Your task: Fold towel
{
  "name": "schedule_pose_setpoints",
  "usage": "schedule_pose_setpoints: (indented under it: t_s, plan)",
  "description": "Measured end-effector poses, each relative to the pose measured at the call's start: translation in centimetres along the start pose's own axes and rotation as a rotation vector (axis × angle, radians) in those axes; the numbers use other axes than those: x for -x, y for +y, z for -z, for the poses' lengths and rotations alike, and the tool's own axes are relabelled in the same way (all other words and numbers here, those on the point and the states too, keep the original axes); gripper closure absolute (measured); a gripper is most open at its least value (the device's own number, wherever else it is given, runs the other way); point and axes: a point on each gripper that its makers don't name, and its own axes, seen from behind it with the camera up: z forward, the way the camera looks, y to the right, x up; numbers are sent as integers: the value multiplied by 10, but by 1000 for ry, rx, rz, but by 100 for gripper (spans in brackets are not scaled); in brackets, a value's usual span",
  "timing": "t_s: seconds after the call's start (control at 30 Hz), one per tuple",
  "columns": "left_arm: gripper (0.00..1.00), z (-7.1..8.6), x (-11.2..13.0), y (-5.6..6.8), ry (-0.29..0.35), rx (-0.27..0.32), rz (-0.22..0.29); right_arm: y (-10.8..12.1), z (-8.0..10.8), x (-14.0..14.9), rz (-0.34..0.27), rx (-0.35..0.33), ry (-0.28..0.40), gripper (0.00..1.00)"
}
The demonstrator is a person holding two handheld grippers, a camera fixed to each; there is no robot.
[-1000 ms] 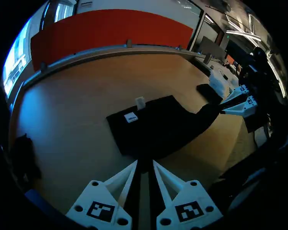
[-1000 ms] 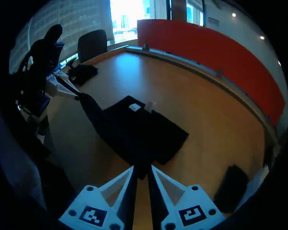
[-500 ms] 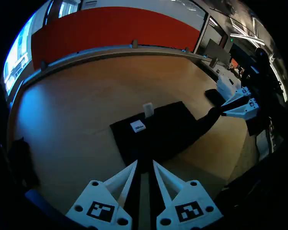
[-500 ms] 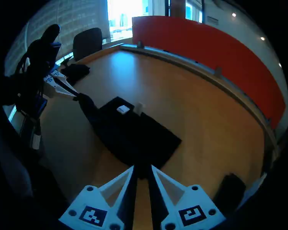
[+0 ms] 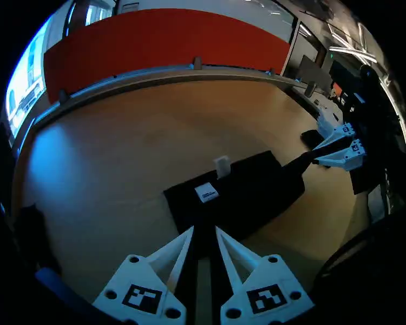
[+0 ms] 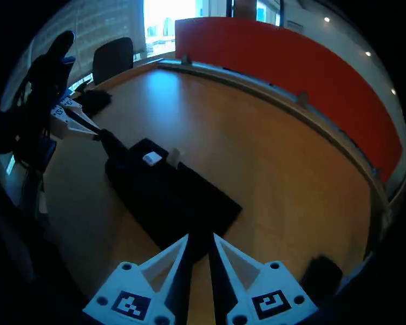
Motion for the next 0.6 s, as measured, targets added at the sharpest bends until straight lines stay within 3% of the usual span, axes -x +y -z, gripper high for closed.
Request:
schedule_pose_setpoints:
  t_s: [0.47,0.6]
  plan:
    - [88,-36,17,-11,-60,-18,9,11,-32,9,-45,1,-39,82]
    - [88,-47,16,-15,-51,-25,14,16,-42,12,-59,9,-51,82]
